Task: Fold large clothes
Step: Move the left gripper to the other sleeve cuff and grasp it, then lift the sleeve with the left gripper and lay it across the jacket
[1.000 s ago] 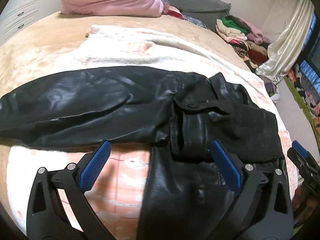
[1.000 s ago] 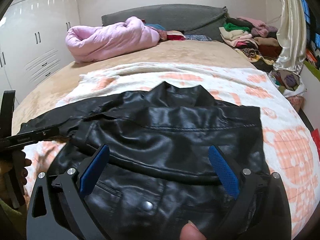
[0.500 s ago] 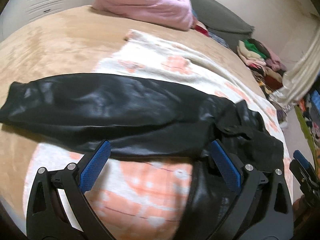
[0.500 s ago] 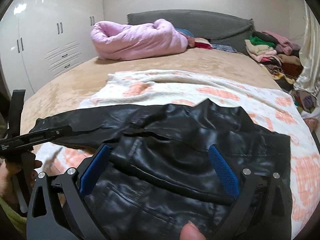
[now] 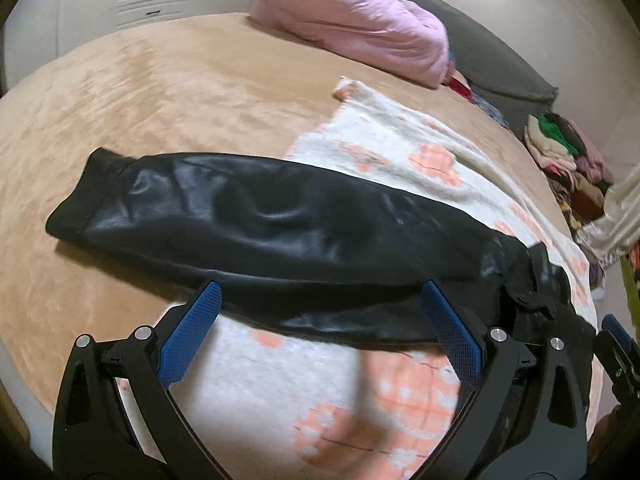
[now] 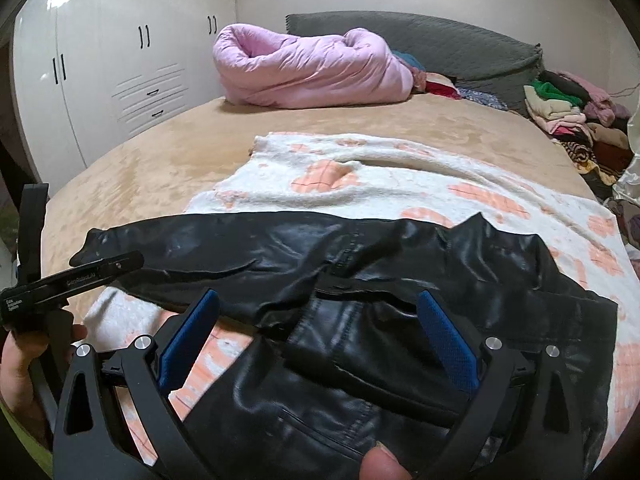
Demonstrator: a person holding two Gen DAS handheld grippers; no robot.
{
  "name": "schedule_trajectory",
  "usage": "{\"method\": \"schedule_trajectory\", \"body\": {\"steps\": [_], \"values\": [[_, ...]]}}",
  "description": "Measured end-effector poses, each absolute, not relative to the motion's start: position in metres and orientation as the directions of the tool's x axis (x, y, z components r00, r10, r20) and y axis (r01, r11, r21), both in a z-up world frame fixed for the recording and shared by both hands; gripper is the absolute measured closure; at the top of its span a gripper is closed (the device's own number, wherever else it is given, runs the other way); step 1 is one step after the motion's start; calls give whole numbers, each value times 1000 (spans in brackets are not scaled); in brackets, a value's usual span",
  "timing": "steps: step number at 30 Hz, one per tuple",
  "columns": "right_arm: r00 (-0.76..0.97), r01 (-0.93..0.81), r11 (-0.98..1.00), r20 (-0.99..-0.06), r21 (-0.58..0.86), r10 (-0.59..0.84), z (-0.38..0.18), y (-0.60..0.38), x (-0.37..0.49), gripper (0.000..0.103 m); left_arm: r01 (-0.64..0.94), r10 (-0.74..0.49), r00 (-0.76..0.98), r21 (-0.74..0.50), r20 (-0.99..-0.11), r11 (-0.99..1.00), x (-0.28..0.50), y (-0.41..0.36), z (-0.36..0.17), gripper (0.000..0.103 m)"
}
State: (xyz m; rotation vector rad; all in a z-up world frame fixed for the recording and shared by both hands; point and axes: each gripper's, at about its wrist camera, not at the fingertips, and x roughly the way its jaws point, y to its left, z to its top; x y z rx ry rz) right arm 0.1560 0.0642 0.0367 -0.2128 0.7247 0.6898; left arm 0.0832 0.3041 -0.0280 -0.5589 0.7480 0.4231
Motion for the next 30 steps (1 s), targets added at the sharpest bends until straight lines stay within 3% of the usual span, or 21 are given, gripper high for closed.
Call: {"method": "schedule_trajectory", "body": {"steps": [21, 29, 30], "values": [[466, -680, 728, -714, 87, 522, 6, 108, 157, 4, -717, 225, 621, -427, -751, 551, 54, 378, -62, 9], [464, -655, 749, -729, 100, 503, -6, 96, 159, 4, -694, 227, 694, -552, -683, 462, 44, 408, -70, 10], [463, -650, 752, -730, 105, 502, -7, 94, 159, 4, -697, 237, 694, -553, -680, 457, 43, 409, -70, 21]]}}
